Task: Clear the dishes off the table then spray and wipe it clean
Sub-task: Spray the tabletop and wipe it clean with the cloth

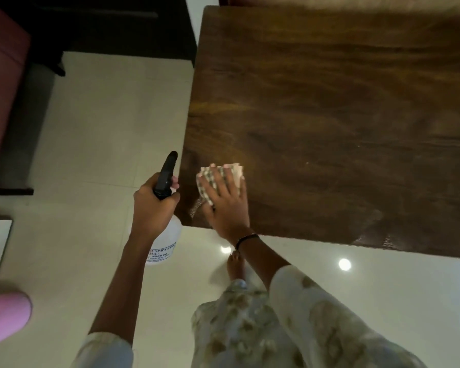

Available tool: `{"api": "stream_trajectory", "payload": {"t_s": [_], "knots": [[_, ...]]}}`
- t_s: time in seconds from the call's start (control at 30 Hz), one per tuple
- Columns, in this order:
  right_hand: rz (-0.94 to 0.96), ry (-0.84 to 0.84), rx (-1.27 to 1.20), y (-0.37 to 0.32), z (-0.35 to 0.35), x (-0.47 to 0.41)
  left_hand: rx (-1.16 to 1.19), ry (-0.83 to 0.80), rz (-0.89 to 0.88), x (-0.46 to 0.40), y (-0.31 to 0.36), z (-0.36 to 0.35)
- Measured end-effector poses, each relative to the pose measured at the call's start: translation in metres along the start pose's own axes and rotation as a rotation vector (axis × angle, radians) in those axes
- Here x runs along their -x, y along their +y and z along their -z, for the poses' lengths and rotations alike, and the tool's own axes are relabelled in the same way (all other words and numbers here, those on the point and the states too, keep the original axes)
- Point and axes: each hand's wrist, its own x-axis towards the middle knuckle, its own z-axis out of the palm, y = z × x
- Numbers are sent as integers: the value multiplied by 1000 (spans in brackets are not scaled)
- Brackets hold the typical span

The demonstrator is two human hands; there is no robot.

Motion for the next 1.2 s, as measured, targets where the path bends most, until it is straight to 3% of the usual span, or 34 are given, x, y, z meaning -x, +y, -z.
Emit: {"api": "stream_trajectory", "payload": {"t_s": [0.13, 0.3, 0.43, 0.53, 0.7, 0.9, 1.2], "knots": [[255, -50, 38, -42, -26, 5, 72, 13, -46, -7, -3, 10], [610, -110, 163, 13, -13, 24, 91, 19, -127, -9, 5, 13], [424, -99, 223, 84, 22, 33, 117, -12, -199, -6, 15, 8], [104, -66, 179, 118, 44, 34, 148, -6, -252, -6, 23, 0], [-366, 90, 13, 76, 26, 65, 238, 24, -261, -3, 30, -22], [-387, 96, -56, 9, -5, 61, 306, -41, -263, -4, 21, -39], [-296, -6, 1, 1, -3, 24, 285, -161, -218, -9, 11, -35]]}}
